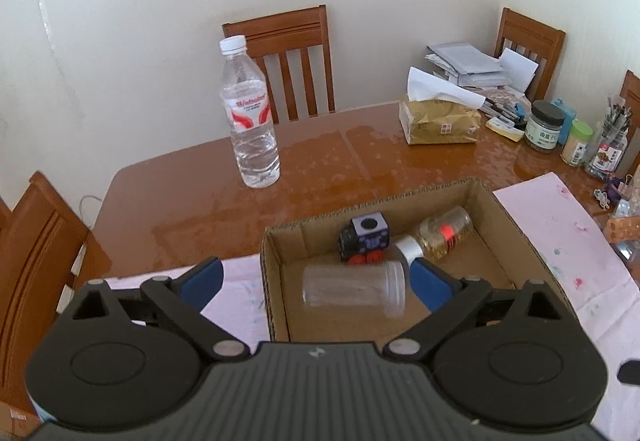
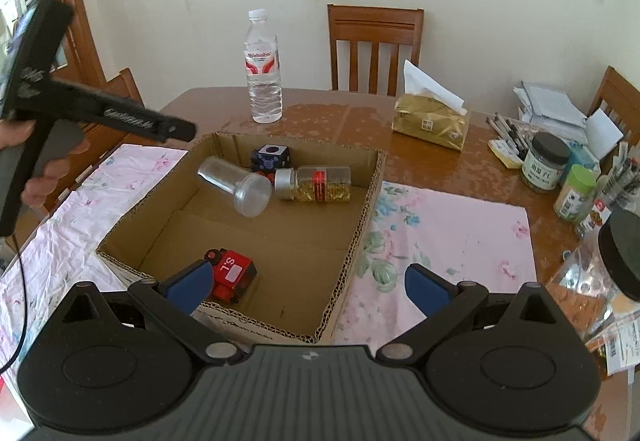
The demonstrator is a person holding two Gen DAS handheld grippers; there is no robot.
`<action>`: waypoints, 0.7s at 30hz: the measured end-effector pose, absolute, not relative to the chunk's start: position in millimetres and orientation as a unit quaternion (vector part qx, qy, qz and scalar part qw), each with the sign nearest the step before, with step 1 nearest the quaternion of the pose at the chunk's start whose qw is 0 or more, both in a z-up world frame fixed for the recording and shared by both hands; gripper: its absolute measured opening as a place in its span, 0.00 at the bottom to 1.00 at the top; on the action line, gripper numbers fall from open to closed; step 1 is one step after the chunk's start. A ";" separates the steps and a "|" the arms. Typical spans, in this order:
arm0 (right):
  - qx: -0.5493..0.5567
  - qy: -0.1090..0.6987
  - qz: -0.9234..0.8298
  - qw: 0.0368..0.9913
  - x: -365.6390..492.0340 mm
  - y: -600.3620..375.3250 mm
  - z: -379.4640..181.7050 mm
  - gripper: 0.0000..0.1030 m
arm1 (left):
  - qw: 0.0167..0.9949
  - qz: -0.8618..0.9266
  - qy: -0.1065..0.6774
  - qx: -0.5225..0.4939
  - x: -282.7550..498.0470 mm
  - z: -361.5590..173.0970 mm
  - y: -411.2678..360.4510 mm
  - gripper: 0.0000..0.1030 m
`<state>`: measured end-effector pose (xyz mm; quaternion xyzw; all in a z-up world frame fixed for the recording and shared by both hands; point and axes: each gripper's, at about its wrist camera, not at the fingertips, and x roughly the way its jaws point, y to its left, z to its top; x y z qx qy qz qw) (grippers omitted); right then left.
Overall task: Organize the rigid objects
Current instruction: 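Carry the cup and truck into the box and open both tools, then move the left tool to the grey toy figure while the right tool approaches the teal case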
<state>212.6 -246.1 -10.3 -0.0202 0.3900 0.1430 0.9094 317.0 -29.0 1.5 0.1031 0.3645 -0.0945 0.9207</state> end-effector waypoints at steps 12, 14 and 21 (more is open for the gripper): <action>-0.039 0.402 0.109 0.908 194.4 -238.3 -24.7 1.00 | 0.929 -0.054 0.358 0.075 251.3 -14.2 -7.4 0.99; -0.041 0.408 0.104 0.906 190.0 -238.0 -29.4 1.00 | 0.927 -0.044 0.364 0.081 238.3 -21.4 -7.2 0.99; -0.029 0.434 0.093 0.895 180.5 -242.6 -49.6 1.00 | 0.906 -0.064 0.411 0.077 200.3 -53.6 -12.4 0.99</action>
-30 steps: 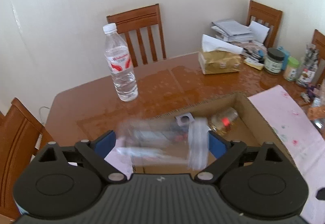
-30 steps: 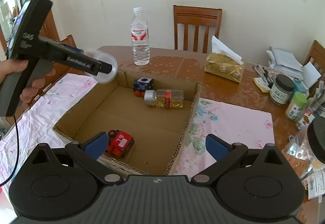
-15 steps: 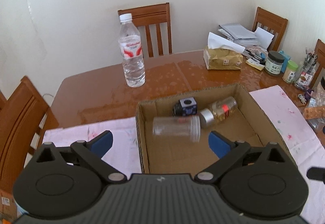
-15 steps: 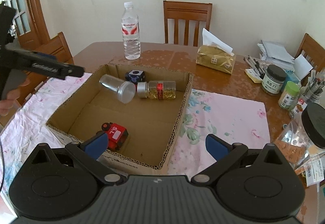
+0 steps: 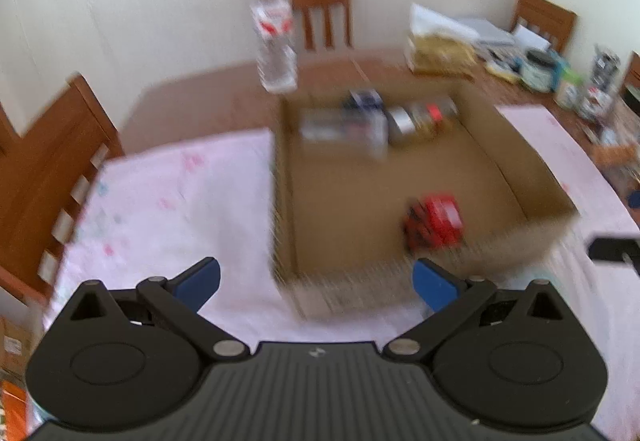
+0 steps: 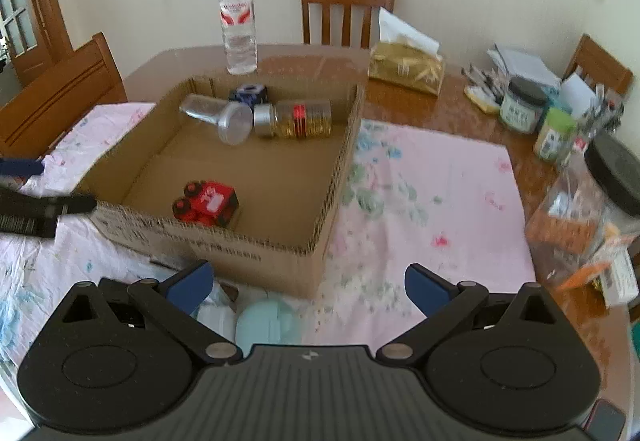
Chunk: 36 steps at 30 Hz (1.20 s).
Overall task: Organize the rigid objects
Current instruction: 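Move the left tool to the grey toy figure while the right tool approaches the teal case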
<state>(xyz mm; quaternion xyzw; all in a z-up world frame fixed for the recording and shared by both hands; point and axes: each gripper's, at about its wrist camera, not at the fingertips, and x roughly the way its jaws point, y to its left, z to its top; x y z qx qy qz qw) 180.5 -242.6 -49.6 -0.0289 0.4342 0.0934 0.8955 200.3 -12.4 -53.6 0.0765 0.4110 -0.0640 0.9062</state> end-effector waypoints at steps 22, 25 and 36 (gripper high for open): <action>-0.025 0.480 0.069 0.874 168.0 -255.0 -82.9 1.00 | 0.843 -0.164 0.499 0.117 120.8 -100.0 -34.2 0.99; -0.025 0.481 0.071 0.874 168.1 -254.6 -83.4 1.00 | 0.834 -0.169 0.509 0.132 113.7 -105.8 -32.0 0.99; -0.023 0.480 0.074 0.874 162.7 -255.3 -82.5 1.00 | 0.817 -0.185 0.514 0.183 114.9 -115.9 -26.0 0.99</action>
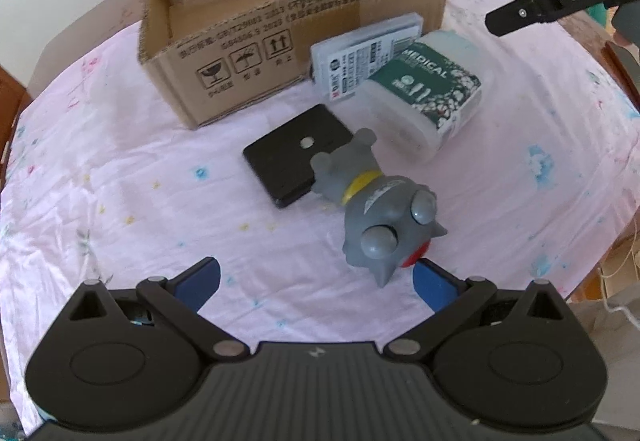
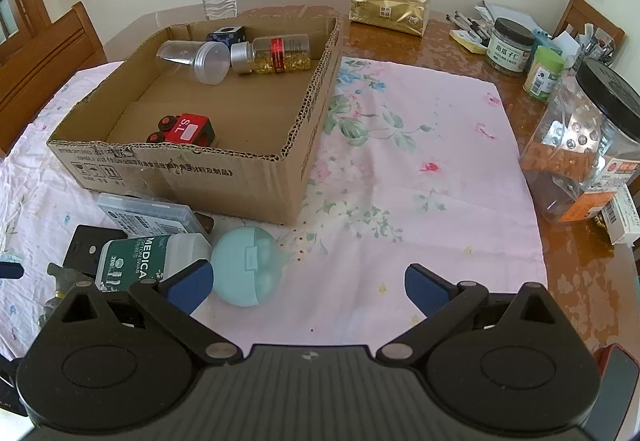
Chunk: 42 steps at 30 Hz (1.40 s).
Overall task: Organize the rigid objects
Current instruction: 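Move the left tool to the grey toy figure while the right tool approaches the teal case, then close the left tool on the grey toy figure while the right tool grasps the teal round case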
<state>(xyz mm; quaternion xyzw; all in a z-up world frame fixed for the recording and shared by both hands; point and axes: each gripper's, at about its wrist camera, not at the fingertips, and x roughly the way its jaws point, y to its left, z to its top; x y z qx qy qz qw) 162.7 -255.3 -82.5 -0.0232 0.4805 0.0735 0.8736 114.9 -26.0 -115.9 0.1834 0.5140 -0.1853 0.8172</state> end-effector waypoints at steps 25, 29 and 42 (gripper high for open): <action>-0.011 0.499 0.053 0.865 158.2 -263.2 -93.5 1.00 | 0.766 -0.366 0.437 0.296 126.0 -113.7 -79.6 0.96; -0.013 0.500 0.057 0.864 158.6 -262.1 -93.2 1.00 | 0.753 -0.376 0.451 0.296 115.6 -109.8 -72.9 0.96; -0.028 0.501 0.088 0.861 155.8 -242.1 -93.2 1.00 | 0.779 -0.346 0.457 0.253 125.4 -114.0 -52.2 0.71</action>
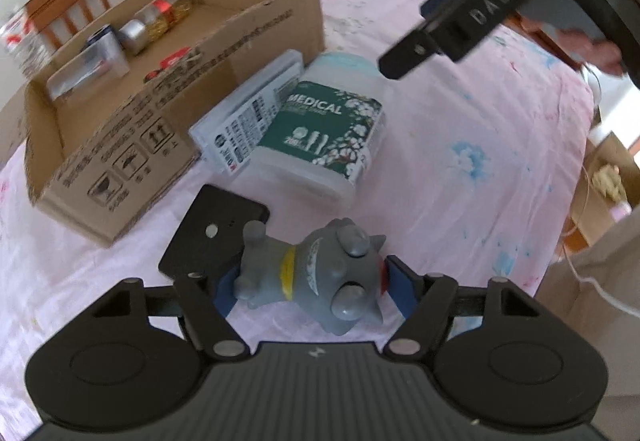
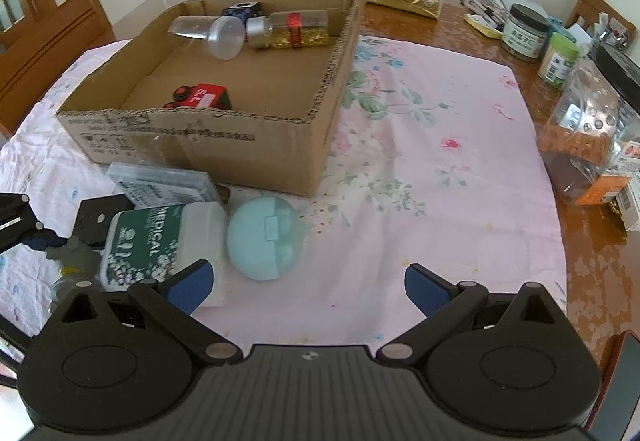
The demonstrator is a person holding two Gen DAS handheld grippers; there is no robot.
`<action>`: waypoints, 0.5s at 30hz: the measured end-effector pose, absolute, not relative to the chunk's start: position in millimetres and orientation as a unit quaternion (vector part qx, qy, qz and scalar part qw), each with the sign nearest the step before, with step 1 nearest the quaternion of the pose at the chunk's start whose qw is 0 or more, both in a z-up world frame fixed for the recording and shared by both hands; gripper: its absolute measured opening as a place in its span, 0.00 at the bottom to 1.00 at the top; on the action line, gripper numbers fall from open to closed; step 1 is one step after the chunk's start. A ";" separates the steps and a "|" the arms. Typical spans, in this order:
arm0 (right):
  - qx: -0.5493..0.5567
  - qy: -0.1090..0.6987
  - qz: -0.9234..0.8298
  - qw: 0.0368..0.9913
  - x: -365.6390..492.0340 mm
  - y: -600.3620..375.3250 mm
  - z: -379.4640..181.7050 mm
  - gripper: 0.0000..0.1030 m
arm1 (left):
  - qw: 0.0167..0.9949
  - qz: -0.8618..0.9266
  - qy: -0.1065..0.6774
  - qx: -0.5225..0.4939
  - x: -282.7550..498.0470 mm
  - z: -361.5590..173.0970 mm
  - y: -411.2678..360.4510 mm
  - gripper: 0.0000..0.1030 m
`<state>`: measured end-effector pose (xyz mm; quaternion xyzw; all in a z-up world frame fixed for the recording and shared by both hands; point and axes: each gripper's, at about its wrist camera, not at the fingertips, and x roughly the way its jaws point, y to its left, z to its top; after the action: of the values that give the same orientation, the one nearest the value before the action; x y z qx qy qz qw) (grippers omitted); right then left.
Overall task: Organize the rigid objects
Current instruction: 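Close the left tool on the grey toy figure while the right tool grasps the teal round case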
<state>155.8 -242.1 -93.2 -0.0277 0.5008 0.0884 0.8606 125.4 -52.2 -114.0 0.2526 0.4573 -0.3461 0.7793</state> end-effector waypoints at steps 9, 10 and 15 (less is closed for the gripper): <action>-0.029 0.497 0.070 0.865 163.9 -248.3 -99.2 1.00 | 0.817 -0.246 0.486 0.191 113.9 -113.1 -19.8 0.71; -0.030 0.498 0.072 0.864 166.4 -249.5 -101.2 1.00 | 0.822 -0.229 0.489 0.181 113.9 -113.4 -15.7 0.71; -0.043 0.507 0.101 0.855 177.4 -246.2 -115.4 1.00 | 0.843 -0.166 0.496 0.129 110.4 -114.3 -2.5 0.73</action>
<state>177.4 -246.2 -115.4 -0.0431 0.5068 0.1012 0.8550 110.4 -2.5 -114.3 0.1290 0.4957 -0.1664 0.8426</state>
